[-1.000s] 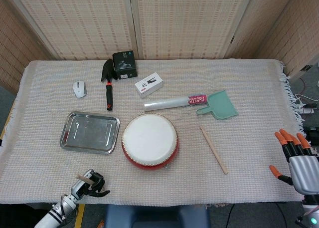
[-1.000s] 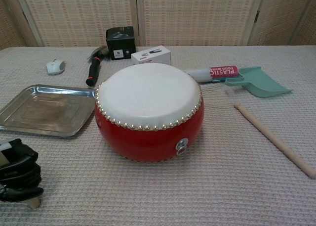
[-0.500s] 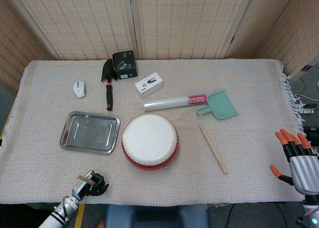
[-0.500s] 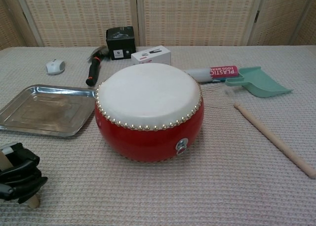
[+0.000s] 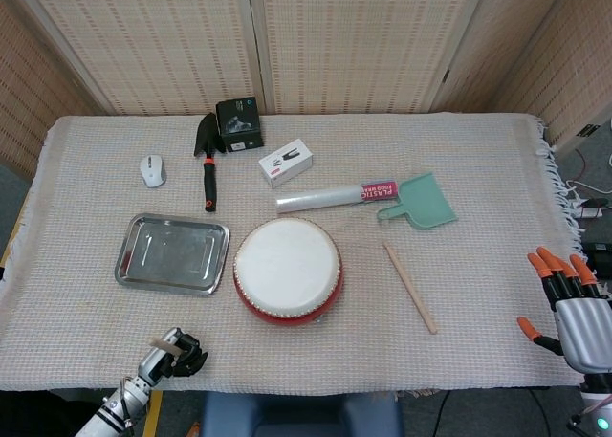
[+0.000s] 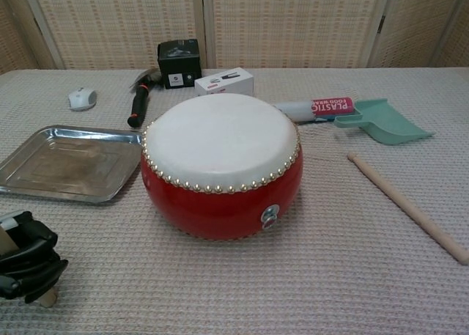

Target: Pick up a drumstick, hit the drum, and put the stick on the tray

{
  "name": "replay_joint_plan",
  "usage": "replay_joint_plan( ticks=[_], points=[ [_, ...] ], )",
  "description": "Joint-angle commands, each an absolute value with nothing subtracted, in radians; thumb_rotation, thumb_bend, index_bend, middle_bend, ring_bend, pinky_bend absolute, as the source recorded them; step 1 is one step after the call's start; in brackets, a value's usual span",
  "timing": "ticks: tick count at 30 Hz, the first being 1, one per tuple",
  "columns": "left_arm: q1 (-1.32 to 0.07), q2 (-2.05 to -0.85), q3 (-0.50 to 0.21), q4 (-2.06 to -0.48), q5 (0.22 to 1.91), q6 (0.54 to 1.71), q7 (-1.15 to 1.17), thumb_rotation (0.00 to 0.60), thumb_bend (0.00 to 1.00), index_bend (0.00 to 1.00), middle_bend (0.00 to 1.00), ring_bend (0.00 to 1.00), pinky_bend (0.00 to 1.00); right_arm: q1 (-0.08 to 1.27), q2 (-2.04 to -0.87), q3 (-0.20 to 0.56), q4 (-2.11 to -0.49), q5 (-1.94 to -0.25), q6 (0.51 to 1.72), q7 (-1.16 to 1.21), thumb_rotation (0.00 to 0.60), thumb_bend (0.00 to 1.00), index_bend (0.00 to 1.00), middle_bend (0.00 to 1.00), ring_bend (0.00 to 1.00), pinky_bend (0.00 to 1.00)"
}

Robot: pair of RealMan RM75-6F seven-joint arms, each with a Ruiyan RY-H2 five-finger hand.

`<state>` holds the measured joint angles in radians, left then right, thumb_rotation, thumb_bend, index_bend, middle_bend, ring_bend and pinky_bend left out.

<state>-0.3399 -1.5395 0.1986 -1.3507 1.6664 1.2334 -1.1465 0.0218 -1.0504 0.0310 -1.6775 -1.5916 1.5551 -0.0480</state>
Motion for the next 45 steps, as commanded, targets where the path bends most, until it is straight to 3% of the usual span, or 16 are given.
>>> replay_joint_plan(
  ticks=[1,12,18,31,45],
  points=[
    [-0.345,-1.528,0.195,-1.363,1.677,1.243,-1.132,0.6,0.67,1.0,1.0,1.0,1.0,0.021,-1.05,0.031,-1.677,-1.592,1.556,-0.047,0.6,0.21,0.0,0.02,0.0,0.0],
    [-0.364,-1.5,0.168,-1.408,1.686,1.255,-1.0,0.6,0.78,1.0,1.0,1.0,1.0,0.018,-1.05,0.031,-1.666,-1.593,1.561,-0.032,0.6,0.21,0.0,0.02,0.0,0.0],
    [-0.411,-1.43,0.113,-1.469,1.675,1.241,-0.884,0.6,0.79,1.0,1.0,1.0,1.0,0.022,-1.047,0.033,-1.66,-1.599,1.563,-0.025,0.6,0.21,0.0,0.02,0.0,0.0],
    [-0.515,-1.344,-0.139,-1.594,1.469,1.208,0.072,0.6,0.78,1.0,1.0,1.0,1.0,0.048,-1.032,0.05,-1.659,-1.628,1.564,-0.022,0.6,0.21,0.0,0.02,0.0,0.0],
    [-0.681,-1.426,-0.199,-1.59,1.326,1.077,0.71,0.6,0.76,1.0,1.0,1.0,1.0,0.068,-1.028,0.055,-1.646,-1.644,1.561,0.007,0.6,0.21,0.0,0.02,0.0,0.0]
  ],
)
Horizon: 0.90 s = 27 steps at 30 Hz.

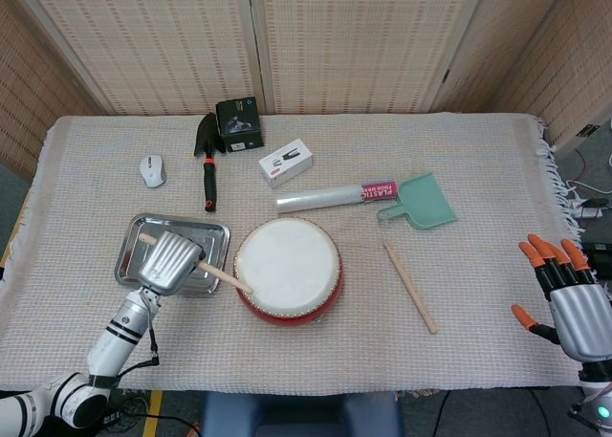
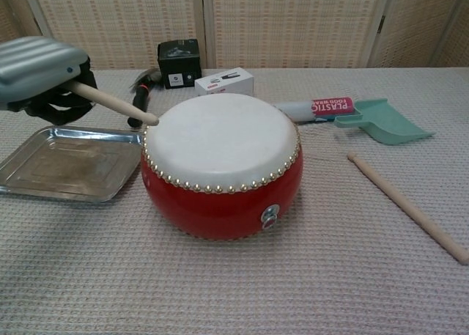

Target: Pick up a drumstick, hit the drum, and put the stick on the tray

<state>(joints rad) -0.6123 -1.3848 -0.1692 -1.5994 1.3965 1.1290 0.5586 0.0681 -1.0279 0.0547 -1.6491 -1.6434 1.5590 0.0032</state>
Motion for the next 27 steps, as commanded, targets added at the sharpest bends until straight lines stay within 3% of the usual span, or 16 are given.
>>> replay_joint_plan(
  ticks=[1,13,20,27],
  points=[
    [-0.69,-1.434,-0.201,-1.585,1.312,1.068,0.734,0.6,0.76,1.0,1.0,1.0,1.0,0.068,-1.028,0.054,-1.644,-1.645,1.563,0.01,0.6,0.21,0.0,0.02,0.0,0.0],
    [-0.762,-1.49,-0.261,-1.57,1.102,1.026,0.779,0.6,0.74,1.0,1.0,1.0,1.0,0.053,-1.037,0.047,-1.612,-1.628,1.577,0.052,0.6,0.21,0.0,0.02,0.0,0.0],
    [-0.796,-1.518,-0.208,-1.49,1.072,1.039,0.911,0.6,0.74,1.0,1.0,1.0,1.0,0.055,-1.04,0.046,-1.605,-1.625,1.572,0.06,0.6,0.21,0.0,0.02,0.0,0.0],
    [-0.742,-1.52,-0.295,-1.564,1.046,1.139,0.664,0.6,0.72,1.0,1.0,1.0,1.0,0.053,-1.041,0.046,-1.604,-1.623,1.575,0.06,0.6,0.21,0.0,0.02,0.0,0.0]
  ],
)
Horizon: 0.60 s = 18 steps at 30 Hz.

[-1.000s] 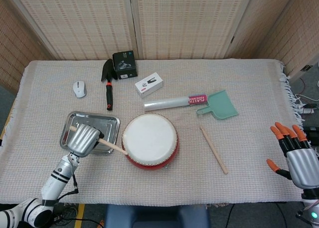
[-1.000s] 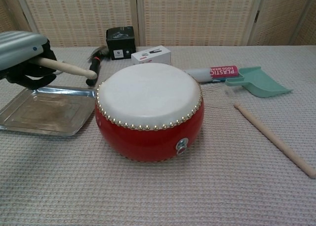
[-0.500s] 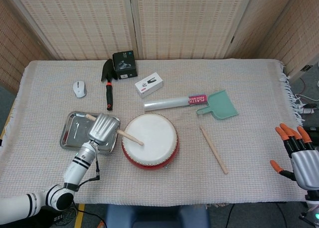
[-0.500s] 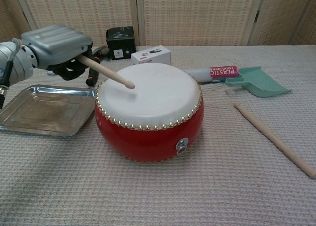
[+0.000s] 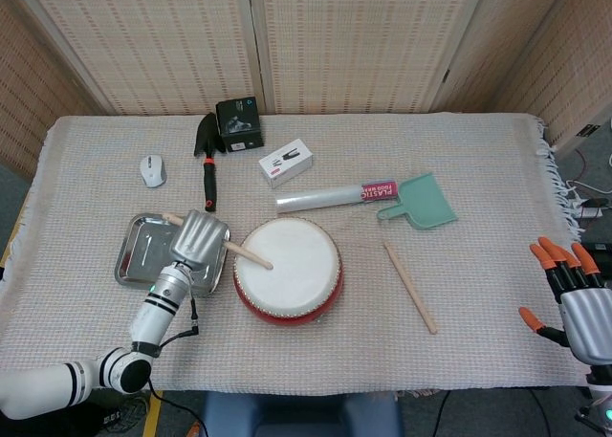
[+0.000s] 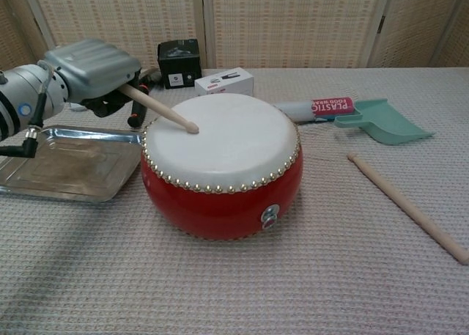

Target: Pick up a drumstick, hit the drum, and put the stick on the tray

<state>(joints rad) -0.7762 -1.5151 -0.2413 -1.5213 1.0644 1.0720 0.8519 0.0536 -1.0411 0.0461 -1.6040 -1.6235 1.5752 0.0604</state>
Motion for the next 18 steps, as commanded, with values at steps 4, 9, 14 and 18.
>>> replay_joint_plan(
  ticks=[4,9,14,18],
  points=[
    [-0.743,-1.509,-0.3,-1.562,1.029,1.128,0.627,0.6,0.72,1.0,1.0,1.0,1.0,0.057,-1.042,0.047,-1.605,-1.621,1.569,0.058,0.6,0.21,0.0,0.02,0.0,0.0],
    [-0.783,-1.522,-0.233,-1.498,1.015,1.072,0.74,0.6,0.71,1.0,1.0,1.0,1.0,0.06,-1.043,0.047,-1.605,-1.616,1.563,0.059,0.6,0.21,0.0,0.02,0.0,0.0],
    [-0.804,-1.535,-0.201,-1.476,1.001,1.058,0.81,0.6,0.71,1.0,1.0,1.0,1.0,0.06,-1.044,0.046,-1.603,-1.612,1.559,0.062,0.6,0.21,0.0,0.02,0.0,0.0],
    [-0.791,-1.5,-0.262,-1.556,0.939,1.052,0.7,0.6,0.71,1.0,1.0,1.0,1.0,0.06,-1.044,0.046,-1.601,-1.616,1.562,0.063,0.6,0.21,0.0,0.02,0.0,0.0]
  ],
)
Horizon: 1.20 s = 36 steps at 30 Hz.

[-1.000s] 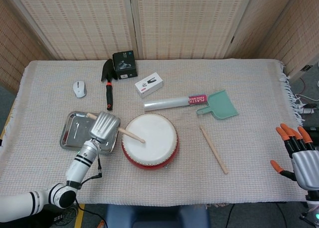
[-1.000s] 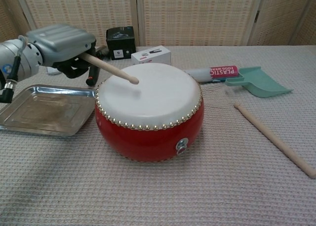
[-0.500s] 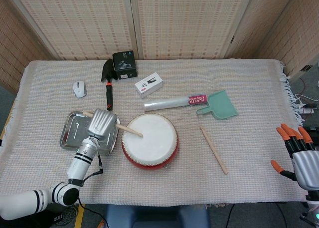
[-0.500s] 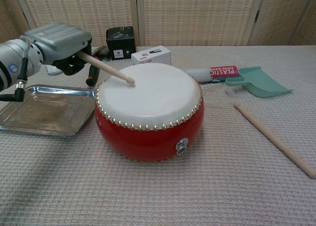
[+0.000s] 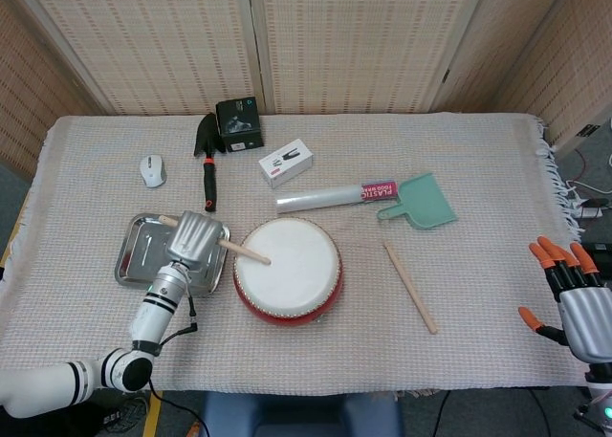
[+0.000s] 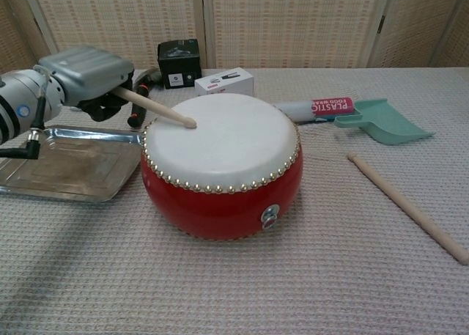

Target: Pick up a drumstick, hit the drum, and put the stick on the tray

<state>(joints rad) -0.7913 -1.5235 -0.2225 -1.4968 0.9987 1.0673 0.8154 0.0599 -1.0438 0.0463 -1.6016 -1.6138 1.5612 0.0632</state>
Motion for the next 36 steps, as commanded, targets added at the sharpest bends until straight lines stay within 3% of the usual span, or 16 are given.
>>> replay_joint_plan(
  ticks=[1,5,13,16,26,36],
  points=[
    [-0.785,-1.489,-0.282,-1.577,0.931,1.057,0.663,0.6,0.71,1.0,1.0,1.0,1.0,0.06,-1.044,0.046,-1.601,-1.617,1.563,0.064,0.6,0.21,0.0,0.02,0.0,0.0],
    [-0.773,-1.466,-0.315,-1.613,0.94,1.085,0.579,0.6,0.71,1.0,1.0,1.0,1.0,0.06,-1.044,0.045,-1.601,-1.616,1.562,0.065,0.6,0.21,0.0,0.02,0.0,0.0],
    [-0.803,-1.498,-0.245,-1.531,0.986,1.097,0.689,0.6,0.71,1.0,1.0,1.0,1.0,0.06,-1.046,0.046,-1.597,-1.613,1.562,0.069,0.6,0.21,0.0,0.02,0.0,0.0],
    [-0.828,-1.526,-0.186,-1.459,0.998,1.084,0.808,0.6,0.71,1.0,1.0,1.0,1.0,0.059,-1.046,0.046,-1.595,-1.61,1.561,0.07,0.6,0.21,0.0,0.02,0.0,0.0],
    [-0.794,-1.458,-0.31,-1.621,0.924,1.095,0.57,0.6,0.71,1.0,1.0,1.0,1.0,0.063,-1.042,0.04,-1.601,-1.61,1.548,0.062,0.6,0.21,0.0,0.02,0.0,0.0],
    [-0.832,-1.555,-0.182,-1.474,0.995,1.099,0.736,0.6,0.71,1.0,1.0,1.0,1.0,0.071,-1.02,0.025,-1.643,-1.563,1.473,0.016,0.6,0.21,0.0,0.02,0.0,0.0]
  ],
)
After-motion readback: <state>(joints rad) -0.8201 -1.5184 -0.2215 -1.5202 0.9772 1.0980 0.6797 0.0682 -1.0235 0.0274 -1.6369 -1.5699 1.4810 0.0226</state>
